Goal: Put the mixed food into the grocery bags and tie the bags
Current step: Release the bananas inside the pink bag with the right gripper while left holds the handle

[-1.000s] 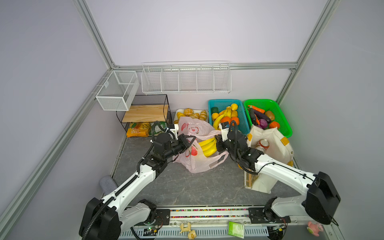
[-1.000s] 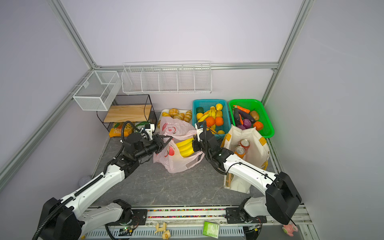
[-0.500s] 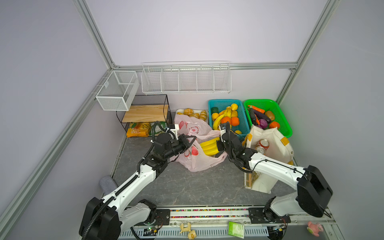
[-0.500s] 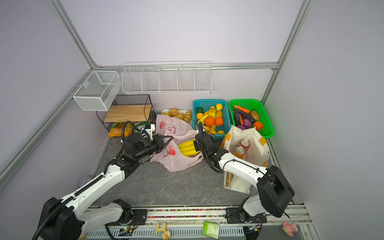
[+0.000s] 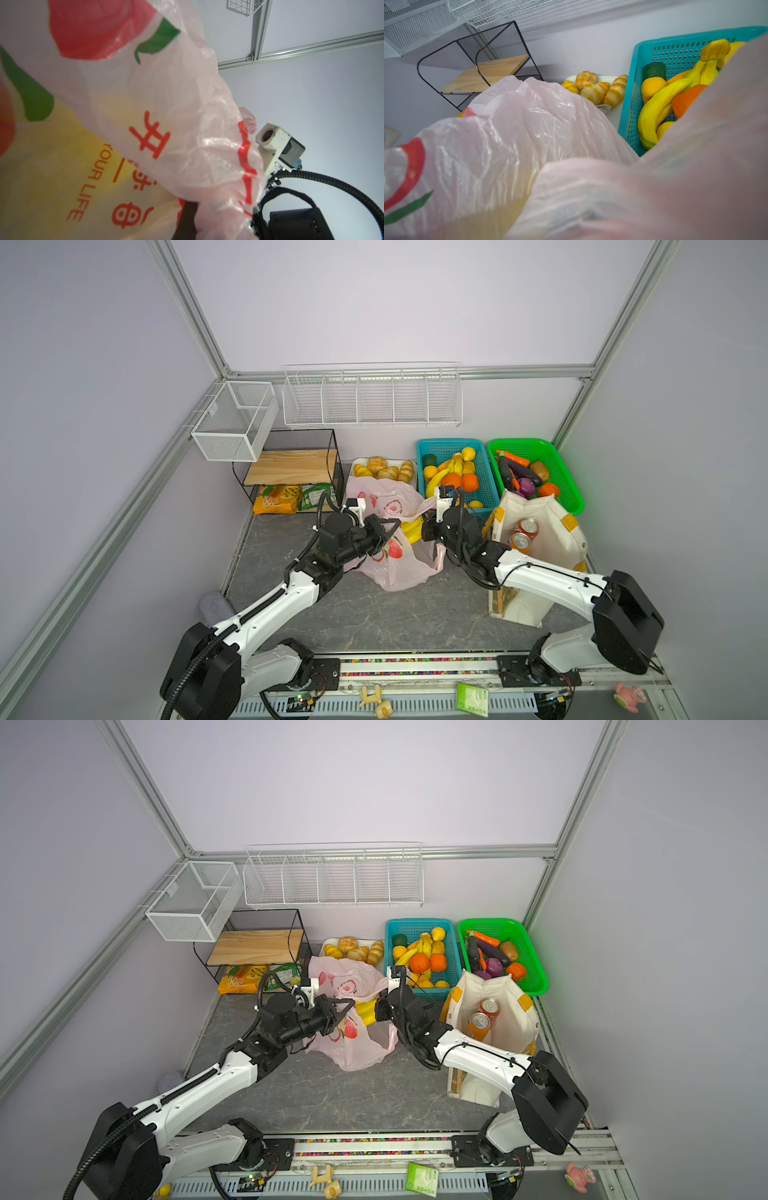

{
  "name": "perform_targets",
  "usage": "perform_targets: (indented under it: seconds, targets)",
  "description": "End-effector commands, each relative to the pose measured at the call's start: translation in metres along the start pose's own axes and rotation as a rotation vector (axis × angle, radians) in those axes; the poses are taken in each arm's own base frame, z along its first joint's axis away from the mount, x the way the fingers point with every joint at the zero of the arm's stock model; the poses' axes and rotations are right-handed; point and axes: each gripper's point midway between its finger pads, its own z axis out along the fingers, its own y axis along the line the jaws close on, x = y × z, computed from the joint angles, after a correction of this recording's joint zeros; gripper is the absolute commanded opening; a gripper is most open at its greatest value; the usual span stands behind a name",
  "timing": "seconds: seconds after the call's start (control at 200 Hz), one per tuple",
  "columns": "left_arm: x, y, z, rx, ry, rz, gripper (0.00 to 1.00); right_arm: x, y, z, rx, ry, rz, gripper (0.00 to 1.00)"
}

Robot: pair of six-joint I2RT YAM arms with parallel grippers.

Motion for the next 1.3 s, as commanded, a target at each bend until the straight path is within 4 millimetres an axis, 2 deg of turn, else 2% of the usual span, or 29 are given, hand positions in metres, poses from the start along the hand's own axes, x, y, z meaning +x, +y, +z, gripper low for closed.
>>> perform_targets:
  seconds: [0.0, 0.165, 0.25, 0.34, 0.51, 0.52, 0.54, 0.76, 0.905, 1.005, 1.135, 1.17, 1.19, 1.295]
  targets:
    - [0.000, -0.018, 0.000, 0.074, -0.022, -0.063, 0.00, -0.002, 0.014, -0.002, -0.056, -0.024, 0.082, 0.11]
    - [0.012, -0.035, 0.004, 0.129, 0.011, -0.103, 0.00, 0.027, 0.001, 0.008, 0.014, 0.050, 0.041, 0.13]
    - [0.013, -0.038, 0.005, 0.149, 0.015, -0.129, 0.00, 0.037, -0.003, 0.014, 0.030, 0.072, 0.028, 0.13]
    - [0.013, -0.030, 0.007, 0.137, 0.011, -0.154, 0.00, 0.044, 0.006, 0.017, -0.012, 0.092, 0.040, 0.15]
    - [0.013, -0.010, 0.013, 0.126, -0.003, -0.214, 0.00, 0.043, 0.023, 0.018, -0.106, 0.102, 0.107, 0.18]
    - [0.013, -0.009, 0.014, 0.127, -0.004, -0.217, 0.00, 0.052, 0.020, 0.018, -0.101, 0.120, 0.105, 0.18]
    - [0.012, -0.008, 0.014, 0.129, -0.005, -0.223, 0.00, 0.056, 0.019, 0.017, -0.103, 0.130, 0.110, 0.18]
    - [0.012, 0.002, 0.021, 0.134, -0.004, -0.257, 0.00, 0.076, 0.018, 0.023, -0.125, 0.187, 0.124, 0.24]
    - [0.008, 0.009, 0.019, 0.131, -0.014, -0.270, 0.00, 0.086, 0.012, 0.023, -0.141, 0.236, 0.105, 0.35]
    - [0.003, 0.012, 0.015, 0.125, -0.028, -0.269, 0.00, 0.083, 0.009, 0.017, -0.149, 0.250, 0.067, 0.41]
    - [-0.010, 0.019, 0.005, 0.099, -0.066, -0.243, 0.00, 0.065, 0.012, 0.000, -0.173, 0.258, -0.052, 0.50]
    - [-0.014, 0.023, 0.001, 0.085, -0.080, -0.232, 0.00, 0.066, 0.009, -0.005, -0.164, 0.278, -0.093, 0.52]
    - [-0.015, 0.025, -0.002, 0.075, -0.086, -0.225, 0.00, 0.052, 0.014, -0.007, -0.173, 0.260, -0.112, 0.53]
    - [-0.027, 0.040, -0.016, 0.015, -0.146, -0.185, 0.00, 0.035, 0.010, -0.021, -0.144, 0.269, -0.225, 0.60]
